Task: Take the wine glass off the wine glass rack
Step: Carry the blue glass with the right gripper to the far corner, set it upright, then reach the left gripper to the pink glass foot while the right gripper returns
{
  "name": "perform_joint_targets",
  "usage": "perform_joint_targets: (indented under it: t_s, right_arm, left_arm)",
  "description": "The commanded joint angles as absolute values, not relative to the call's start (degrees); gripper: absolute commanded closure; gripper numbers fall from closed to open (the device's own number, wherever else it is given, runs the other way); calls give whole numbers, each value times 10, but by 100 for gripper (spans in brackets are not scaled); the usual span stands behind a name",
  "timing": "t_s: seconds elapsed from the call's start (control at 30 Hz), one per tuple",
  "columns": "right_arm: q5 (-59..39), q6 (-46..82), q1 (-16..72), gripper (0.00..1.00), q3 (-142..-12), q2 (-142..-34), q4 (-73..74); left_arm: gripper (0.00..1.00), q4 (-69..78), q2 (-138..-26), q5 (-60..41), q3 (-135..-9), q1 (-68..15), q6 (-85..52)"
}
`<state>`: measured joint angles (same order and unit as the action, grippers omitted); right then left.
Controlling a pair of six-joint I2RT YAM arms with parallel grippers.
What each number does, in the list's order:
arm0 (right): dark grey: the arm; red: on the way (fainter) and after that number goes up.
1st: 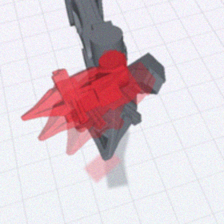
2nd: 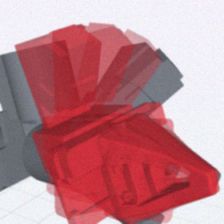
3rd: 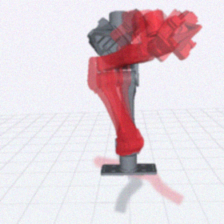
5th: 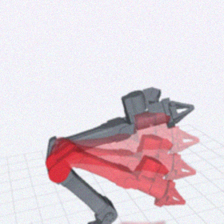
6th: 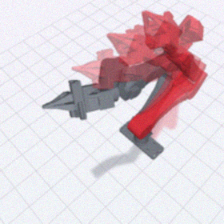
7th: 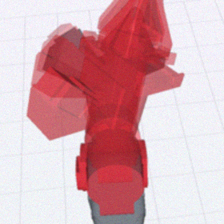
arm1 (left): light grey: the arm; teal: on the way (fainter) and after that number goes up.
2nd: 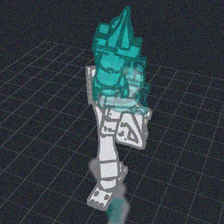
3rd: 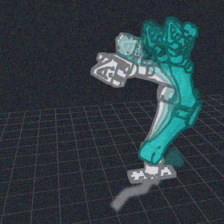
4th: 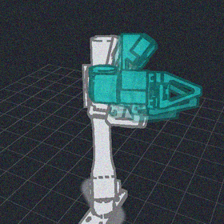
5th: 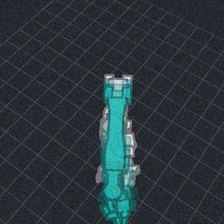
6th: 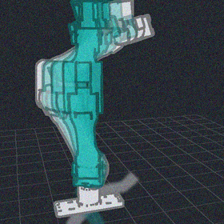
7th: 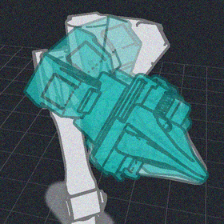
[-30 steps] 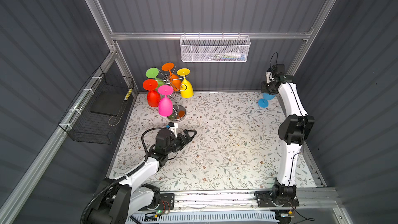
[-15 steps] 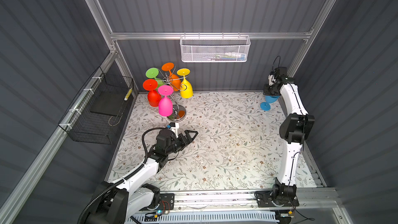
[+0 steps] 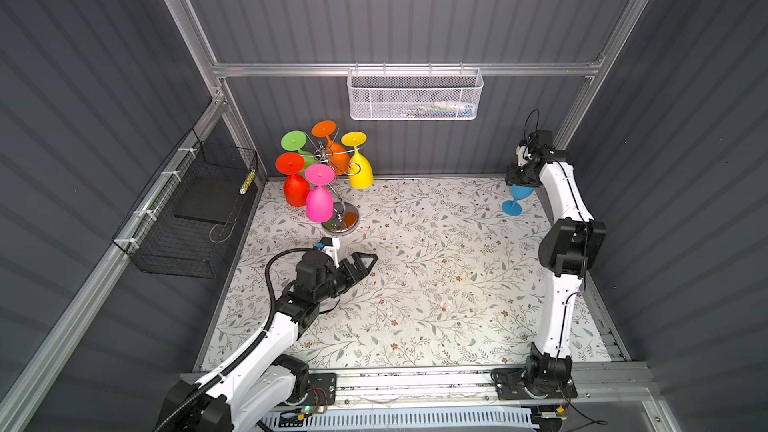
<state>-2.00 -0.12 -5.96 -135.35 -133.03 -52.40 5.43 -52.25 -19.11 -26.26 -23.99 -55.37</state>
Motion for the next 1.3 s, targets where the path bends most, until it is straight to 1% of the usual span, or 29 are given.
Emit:
perform_joint_targets:
  t_s: [0.0, 0.17, 0.27, 0.4, 0.57, 0.73, 0.8, 0.93, 1.03, 1.1, 1.17, 1.27]
  right_arm:
    - [-21, 7, -57, 30, -1345, -1275, -519]
    - [1, 15, -55, 19, -1284, -1196, -485]
    - [12, 23, -52, 15, -1233, -1140, -453]
    - [17, 42, -39, 15, -1142, -1055, -400]
    - [7, 80, 0, 16, -1013, -947, -332]
    - [-19, 143, 94, 19, -848, -832, -231]
    - [-37, 187, 129, 21, -814, -804, -202]
    - [-120, 311, 206, 22, -750, -758, -96]
    - [-124, 386, 274, 24, -740, -751, -42]
    - [-118, 450, 316, 28, -725, -750, 11]
    - [-111, 501, 352, 30, -717, -759, 56]
    - [-94, 565, 390, 31, -719, -779, 93]
  left_arm:
    - [0, -51, -486, -157, -295, -243, -524]
    - [0, -160, -436, -127, -313, -243, -513]
    - [0, -208, -417, -117, -325, -243, -510]
    - [0, -280, -406, -91, -352, -243, -499]
    - [1, -323, -389, -65, -370, -243, -495]
    - [3, -345, -385, -52, -389, -243, -502]
    - [3, -351, -390, -48, -400, -243, -495]
    - [3, -369, -408, -22, -432, -243, -455]
    - [3, -394, -436, 3, -467, -243, -412]
    - [3, -403, -447, 20, -483, -243, -391]
    - [3, -412, -458, 33, -501, -243, -364]
    - [3, -419, -466, 44, -528, -243, -325]
